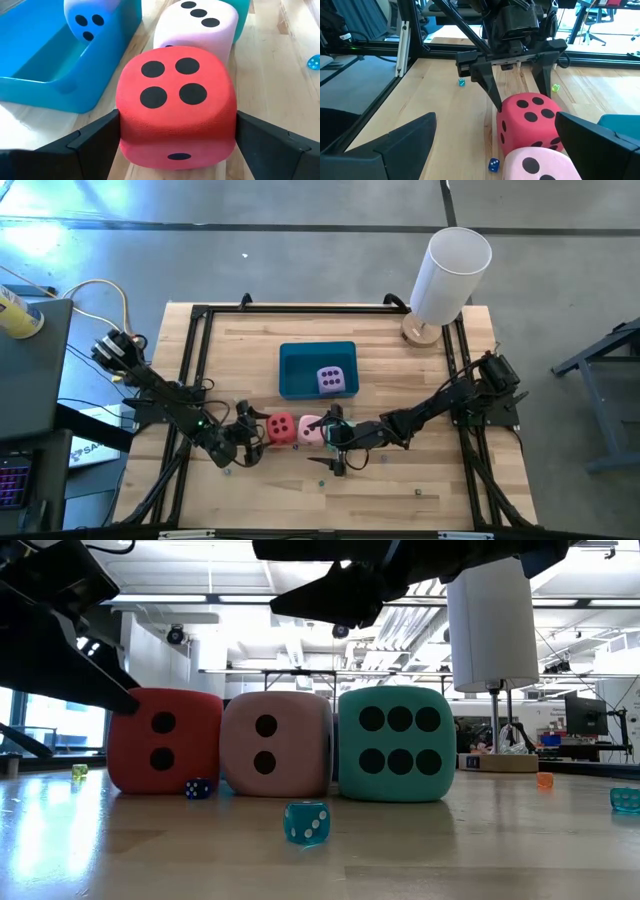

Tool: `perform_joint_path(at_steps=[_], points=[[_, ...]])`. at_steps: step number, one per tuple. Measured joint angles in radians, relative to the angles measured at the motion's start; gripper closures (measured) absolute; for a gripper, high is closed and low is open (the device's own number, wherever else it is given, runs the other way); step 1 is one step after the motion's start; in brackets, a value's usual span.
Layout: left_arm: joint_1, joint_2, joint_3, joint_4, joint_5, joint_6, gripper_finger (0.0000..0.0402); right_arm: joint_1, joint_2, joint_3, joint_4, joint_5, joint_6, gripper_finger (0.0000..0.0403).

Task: Pick & Place Dice
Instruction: Put the orange die into the blue bin

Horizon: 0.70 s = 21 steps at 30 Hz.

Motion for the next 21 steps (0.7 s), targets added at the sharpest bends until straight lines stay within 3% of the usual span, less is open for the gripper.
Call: perform_joint_path(at_steps=[10,17,21], points=[[0.000,-0.140,0.000,0.008,-0.010,0.066,0.0054,0.001,0.000,0.000,0.000,0.000,0.004,0.0003],[0.023,-0.277,0.000,0.013,-0.123,0.213,0.0054,0.001,0.000,0.000,0.000,0.000,0.004,0.0003],[0.093,-0.327,0.000,0.013,-0.170,0.301,0.0054,0.001,0.000,0.000,0.000,0.000,0.004,0.0003]])
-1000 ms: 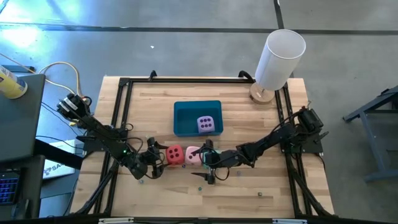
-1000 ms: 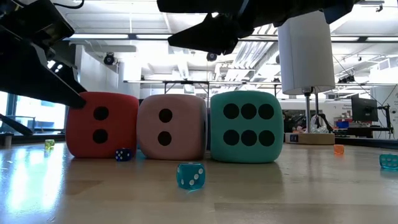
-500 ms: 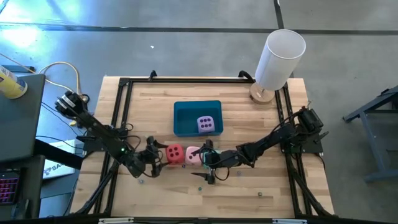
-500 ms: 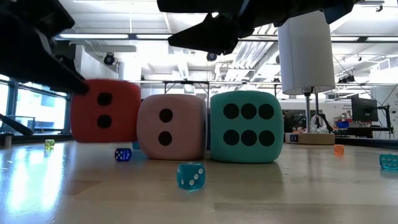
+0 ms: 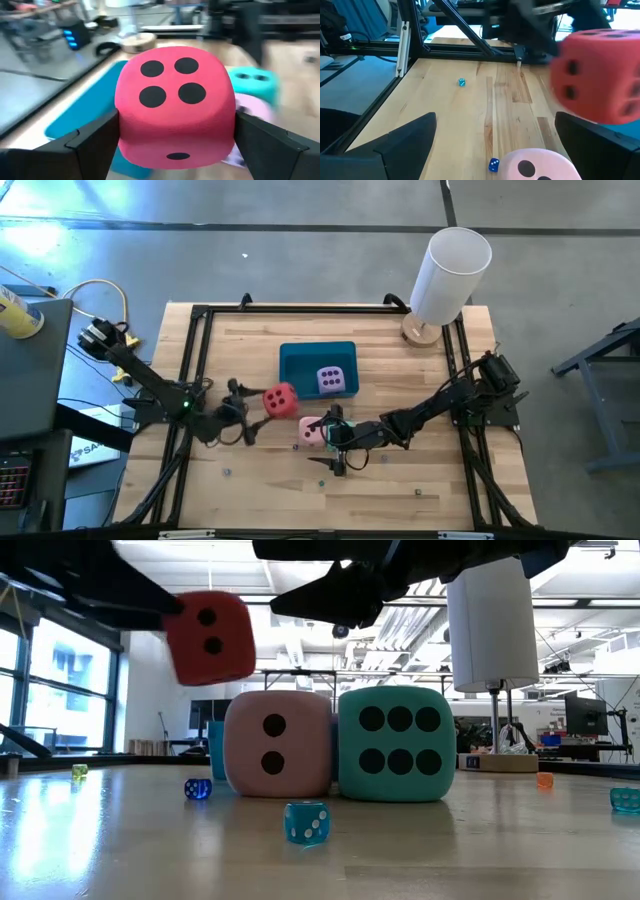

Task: Pick & Place Dice
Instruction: Put the orange die into the blue bin

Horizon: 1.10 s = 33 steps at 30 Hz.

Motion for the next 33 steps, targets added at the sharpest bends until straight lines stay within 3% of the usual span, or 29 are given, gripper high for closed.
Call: perform_joint_path(at_steps=[6,17,22,33], points=[[0.187,-0.006,0.000,0.030,0.012,0.006,0.0054,0.000,0.000,0.000,0.000,0.000,0.000,0.0003],[0.478,0.047,0.000,0.155,0.275,-0.030,0.0054,0.000,0.000,0.000,0.001,0.000,-0.001,0.0003],[0.536,0.100,0.000,0.215,0.299,-0.032,0.0054,0.000,0.000,0.000,0.001,0.000,-0.002,0.0003],[0.549,0.185,0.000,0.214,0.304,-0.030,0.0054,0.000,0.000,0.000,0.000,0.000,-0.004,0.0003]])
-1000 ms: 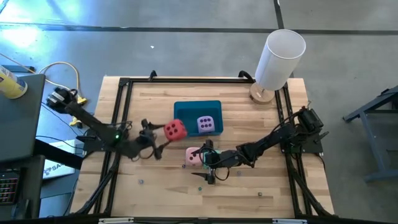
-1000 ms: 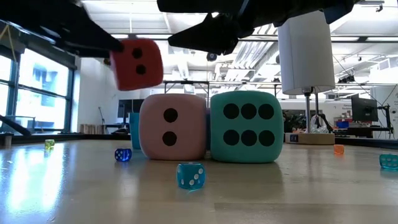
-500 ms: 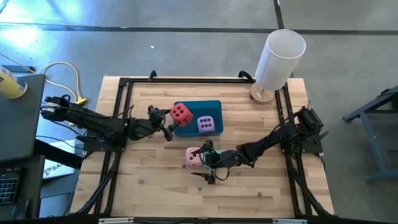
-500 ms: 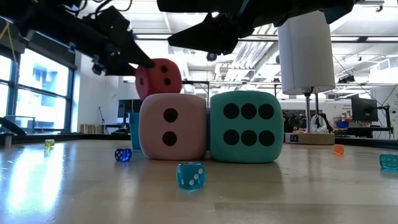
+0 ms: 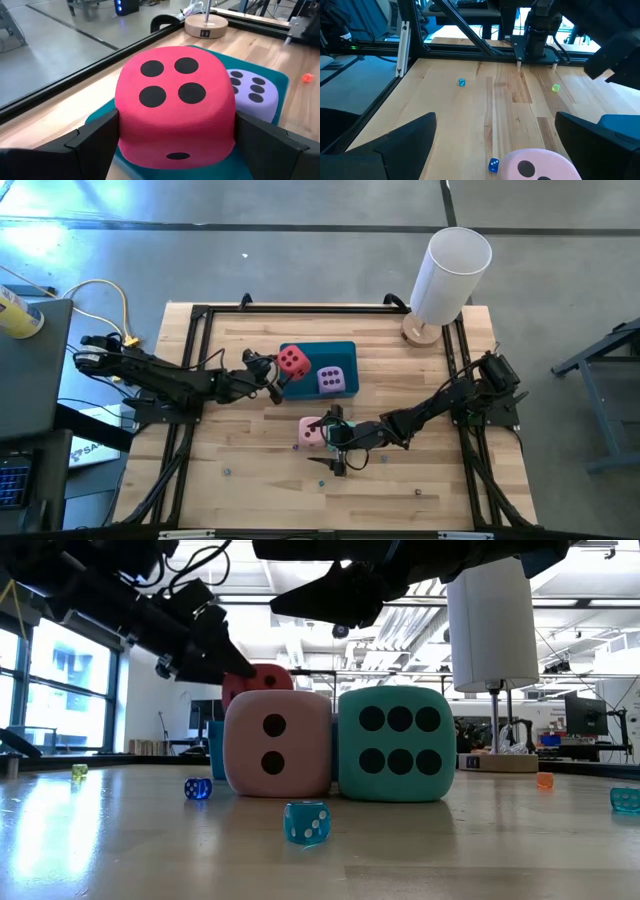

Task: Pick & Place Dice
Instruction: Put the orange die into the blue bin

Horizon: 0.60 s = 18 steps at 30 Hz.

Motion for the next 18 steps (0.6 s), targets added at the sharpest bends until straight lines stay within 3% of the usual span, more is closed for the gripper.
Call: perform_joint_path(at_steps=[9,13,18], points=[[0.000,-0.001,0.000,0.037,0.000,0.099,0.0054,0.000,0.000,0.000,0.000,0.000,0.000,0.0003],[0.000,-0.001,0.000,0.042,0.002,0.221,0.0054,0.000,0.000,0.000,0.000,0.000,0.000,0.0003],[0.011,-0.001,0.000,0.041,0.176,0.383,0.0054,0.000,0.000,0.000,0.000,0.000,0.000,0.0003]])
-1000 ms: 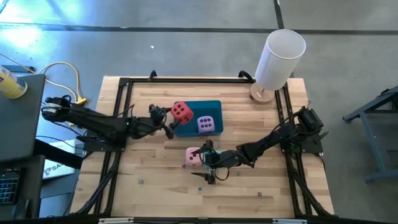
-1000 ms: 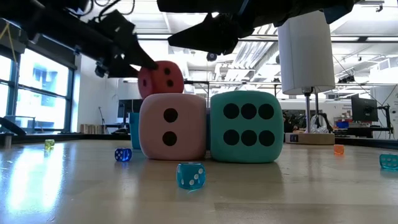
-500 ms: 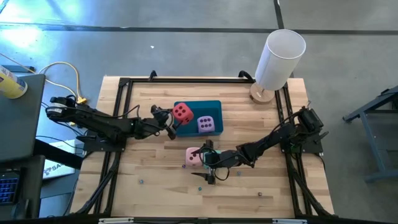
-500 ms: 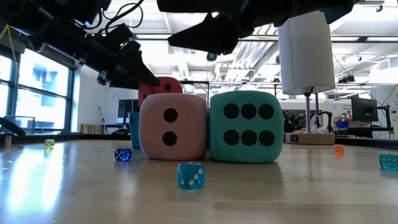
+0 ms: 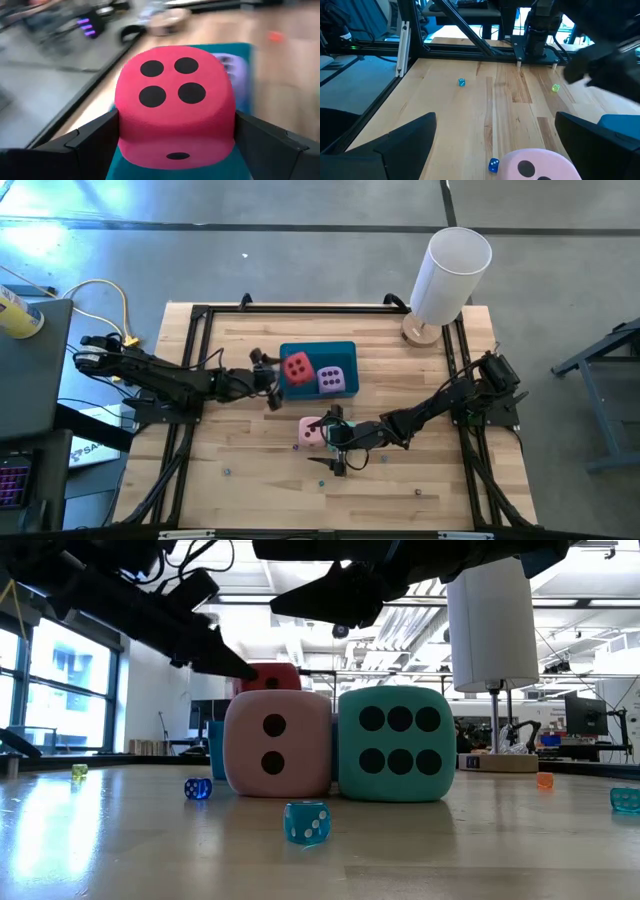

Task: Pick & Place Dice
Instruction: Put the orange die into the blue bin

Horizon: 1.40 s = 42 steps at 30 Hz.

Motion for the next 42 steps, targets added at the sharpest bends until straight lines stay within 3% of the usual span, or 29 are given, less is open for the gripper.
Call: perform_joint_path(at_steps=[3,11,19,29,36,42], points=[[0.013,0.000,0.000,0.001,0.120,0.044,0.0054,0.000,0.000,0.000,0.000,0.000,0.000,0.0003],[0.084,0.000,0.000,-0.006,0.138,0.009,0.0054,0.000,0.000,0.000,0.000,0.000,0.000,0.0003],[0.179,0.000,0.000,-0.029,0.336,0.012,0.0054,0.000,0.000,0.000,-0.006,0.000,0.000,0.0003],[0.287,0.000,0.000,-0.113,0.439,0.077,0.0054,0.000,0.000,0.000,-0.007,-0.001,0.018,0.0003],[0.323,-0.004,0.000,-0.108,0.484,0.081,0.0054,0.000,0.000,0.000,-0.012,-0.001,0.026,0.0003],[0.332,-0.004,0.000,-0.108,0.396,0.083,0.0054,0.000,0.000,0.000,-0.015,-0.001,0.026,0.0003]])
